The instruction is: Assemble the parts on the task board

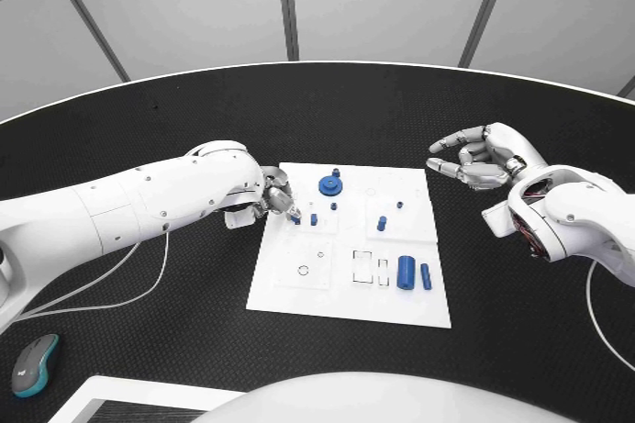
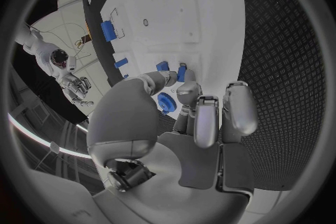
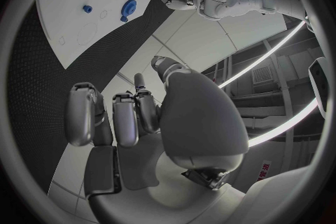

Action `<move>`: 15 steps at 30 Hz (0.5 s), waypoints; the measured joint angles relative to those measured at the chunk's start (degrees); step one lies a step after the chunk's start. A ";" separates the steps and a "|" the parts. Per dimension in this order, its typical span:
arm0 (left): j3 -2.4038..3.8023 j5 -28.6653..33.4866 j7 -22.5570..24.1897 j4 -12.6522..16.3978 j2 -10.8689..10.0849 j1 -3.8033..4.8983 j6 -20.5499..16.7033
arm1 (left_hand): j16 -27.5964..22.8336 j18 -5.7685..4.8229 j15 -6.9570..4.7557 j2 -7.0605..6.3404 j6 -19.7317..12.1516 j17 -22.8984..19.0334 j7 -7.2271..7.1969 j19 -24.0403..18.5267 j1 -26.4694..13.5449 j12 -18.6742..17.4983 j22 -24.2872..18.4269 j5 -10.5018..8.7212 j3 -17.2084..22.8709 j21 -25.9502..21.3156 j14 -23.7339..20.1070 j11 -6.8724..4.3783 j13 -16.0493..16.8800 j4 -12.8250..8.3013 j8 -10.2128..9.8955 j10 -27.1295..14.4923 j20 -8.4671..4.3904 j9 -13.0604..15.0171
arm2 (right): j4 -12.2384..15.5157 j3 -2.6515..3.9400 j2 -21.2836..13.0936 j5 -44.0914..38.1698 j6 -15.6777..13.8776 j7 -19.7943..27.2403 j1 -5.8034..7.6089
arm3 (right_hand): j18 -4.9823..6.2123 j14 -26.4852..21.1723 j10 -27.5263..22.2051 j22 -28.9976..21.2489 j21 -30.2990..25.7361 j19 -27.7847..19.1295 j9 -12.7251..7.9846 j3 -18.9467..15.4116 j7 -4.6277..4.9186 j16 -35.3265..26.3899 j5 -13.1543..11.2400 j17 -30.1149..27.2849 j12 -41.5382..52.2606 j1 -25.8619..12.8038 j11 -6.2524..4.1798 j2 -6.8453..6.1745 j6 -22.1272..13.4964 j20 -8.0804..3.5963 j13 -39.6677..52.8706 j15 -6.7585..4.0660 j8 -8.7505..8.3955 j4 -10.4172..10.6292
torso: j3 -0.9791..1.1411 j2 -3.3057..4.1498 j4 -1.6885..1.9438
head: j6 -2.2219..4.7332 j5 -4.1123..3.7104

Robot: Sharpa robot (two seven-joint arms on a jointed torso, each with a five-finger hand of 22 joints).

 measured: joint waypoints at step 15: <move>0.00 0.00 0.11 0.10 0.00 0.00 0.94 | 0.00 0.00 0.00 -0.23 0.09 0.00 -0.09 0.00 -0.24 0.28 0.15 0.23 -0.16 0.22 0.00 -0.14 0.36 -0.16 -0.12 0.30 0.00 0.02 | -0.01 0.00 0.01 0.00 0.03 -0.01 0.00 | 0.00 0.00 0.00 -0.01 0.00 0.00 0.00 0.00 0.00 0.00 0.00 0.00 0.00 0.00 0.00 0.00 0.00 0.00 0.00 0.00 0.00 0.00 | 0.00 -0.03 -0.01 | -0.12 -0.05</move>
